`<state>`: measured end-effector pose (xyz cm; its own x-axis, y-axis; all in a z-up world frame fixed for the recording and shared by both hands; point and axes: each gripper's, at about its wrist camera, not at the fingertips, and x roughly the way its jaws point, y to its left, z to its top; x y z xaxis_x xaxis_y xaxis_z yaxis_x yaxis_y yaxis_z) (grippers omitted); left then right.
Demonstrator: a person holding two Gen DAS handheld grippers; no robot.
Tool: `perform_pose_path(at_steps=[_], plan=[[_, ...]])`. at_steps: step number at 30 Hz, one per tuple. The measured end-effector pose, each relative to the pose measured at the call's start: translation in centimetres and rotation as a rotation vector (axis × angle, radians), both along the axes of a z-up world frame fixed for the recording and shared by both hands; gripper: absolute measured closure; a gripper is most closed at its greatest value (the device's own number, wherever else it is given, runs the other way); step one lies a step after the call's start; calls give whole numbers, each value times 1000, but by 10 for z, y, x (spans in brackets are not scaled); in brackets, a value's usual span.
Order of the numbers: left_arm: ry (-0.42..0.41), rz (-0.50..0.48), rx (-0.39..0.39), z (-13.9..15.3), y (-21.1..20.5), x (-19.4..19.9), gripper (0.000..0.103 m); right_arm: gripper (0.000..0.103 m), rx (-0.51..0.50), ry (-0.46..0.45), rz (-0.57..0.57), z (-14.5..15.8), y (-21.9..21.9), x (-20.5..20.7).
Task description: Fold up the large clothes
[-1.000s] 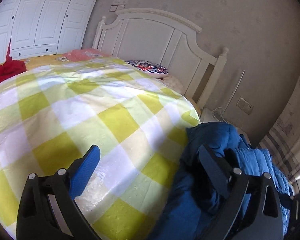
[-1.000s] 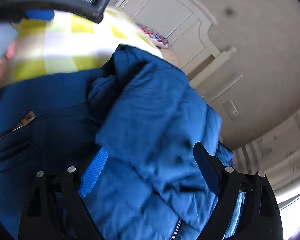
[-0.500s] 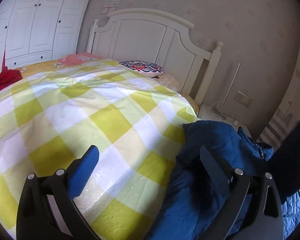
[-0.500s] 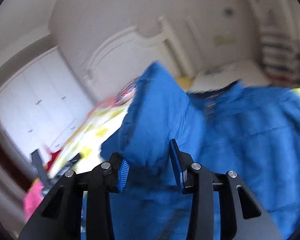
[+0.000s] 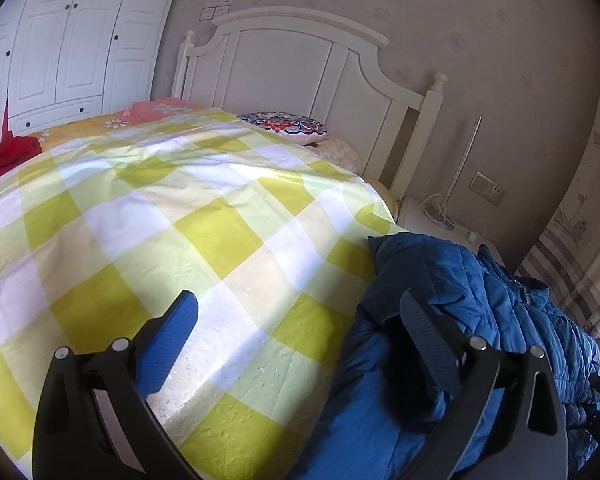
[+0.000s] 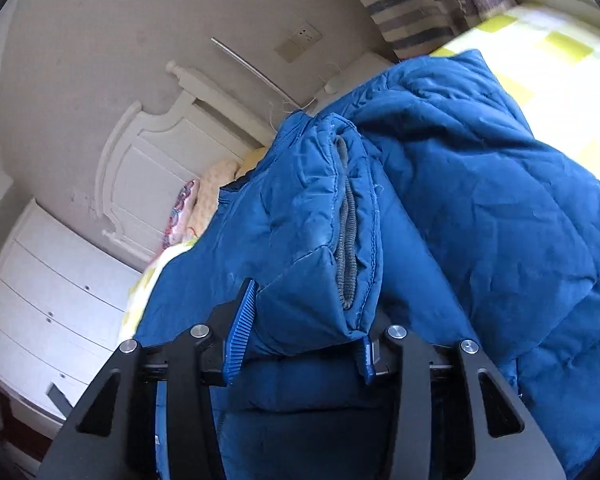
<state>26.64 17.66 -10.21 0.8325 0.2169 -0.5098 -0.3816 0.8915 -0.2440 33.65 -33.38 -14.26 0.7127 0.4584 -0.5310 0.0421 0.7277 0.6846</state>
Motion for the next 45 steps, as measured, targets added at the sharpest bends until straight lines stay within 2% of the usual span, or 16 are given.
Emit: perform_pose_path(at_steps=[4, 6, 8, 11, 15, 17, 19, 22, 27, 29, 31, 34, 38, 40, 43, 45], plan=[[-7, -11, 13, 1, -2, -1, 3, 77, -102, -88, 10, 25, 19, -13], [0, -10, 6, 1, -1, 1, 3, 79, -140, -176, 8, 48, 22, -19], [5, -5, -4, 0, 1, 1, 3, 79, -115, -220, -14, 63, 12, -28], [2, -2, -5, 0, 1, 0, 3, 79, -124, -172, -50, 58, -7, -25], [7, -8, 5, 0, -2, 1, 3, 81, -62, 16, -54, -2, -22, -15], [12, -5, -2, -1, -1, 1, 3, 81, -35, 12, -63, -1, -26, -19], [14, 2, -15, -2, 2, 1, 3, 81, -112, -76, -110, 20, -22, -30], [23, 6, -26, -4, 4, 2, 3, 81, -137, -161, -120, 36, -17, -39], [24, 4, -17, -3, 2, 3, 3, 82, -142, -5, -110, 8, -23, -27], [23, 6, -23, -4, 3, 2, 3, 78, -136, 14, -128, 12, -26, -29], [26, 8, -27, -4, 5, 3, 3, 57, -151, -7, -176, 19, -28, -38], [30, 5, -21, -4, 3, 4, 3, 51, -264, -130, -318, 51, -30, -58], [40, -5, -7, -3, 0, 6, 3, 51, -507, -196, -195, 74, 10, -42], [38, -1, -13, -3, 1, 5, 3, 51, -629, -182, -89, 69, 34, -24], [35, 14, -28, -4, 4, 3, 3, 50, -738, -7, 18, 27, 48, 12], [37, 18, -30, -4, 4, 3, 3, 49, -741, -16, 17, 20, 44, 15]])
